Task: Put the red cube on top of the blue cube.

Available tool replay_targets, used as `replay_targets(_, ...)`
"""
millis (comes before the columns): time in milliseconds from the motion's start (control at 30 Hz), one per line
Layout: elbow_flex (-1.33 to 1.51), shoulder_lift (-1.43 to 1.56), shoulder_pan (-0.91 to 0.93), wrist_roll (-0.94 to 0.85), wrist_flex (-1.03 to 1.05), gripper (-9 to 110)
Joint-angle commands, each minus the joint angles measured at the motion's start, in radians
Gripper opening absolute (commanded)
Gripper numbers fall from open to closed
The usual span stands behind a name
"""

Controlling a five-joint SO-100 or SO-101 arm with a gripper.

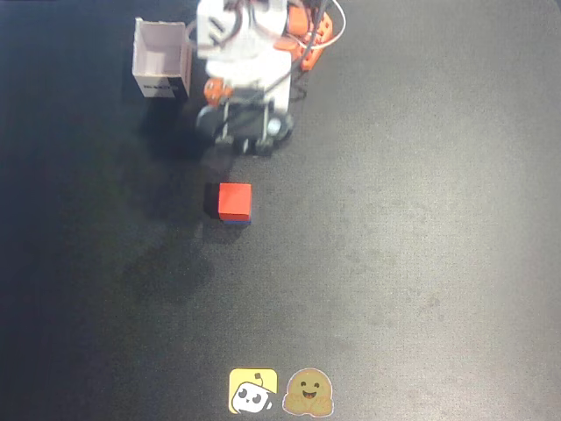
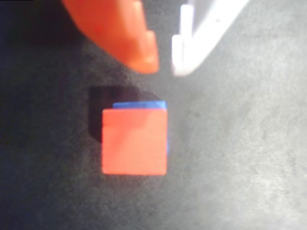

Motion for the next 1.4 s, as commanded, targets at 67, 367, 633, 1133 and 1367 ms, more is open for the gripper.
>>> replay_targets(67, 0.126, 0.225, -0.034, -0.014, 0.002, 0)
replay_targets(367, 0.265, 0.397, -0.074, -0.023, -0.002, 0)
replay_targets(633, 0.387, 0.397, -0.095, -0.046, -0.112, 0)
replay_targets(1133, 0.442, 0.397, -0.104, -0.008, -0.029, 0)
replay_targets(1367, 0.442, 0.397, -0.097, 0.002, -0.025, 0)
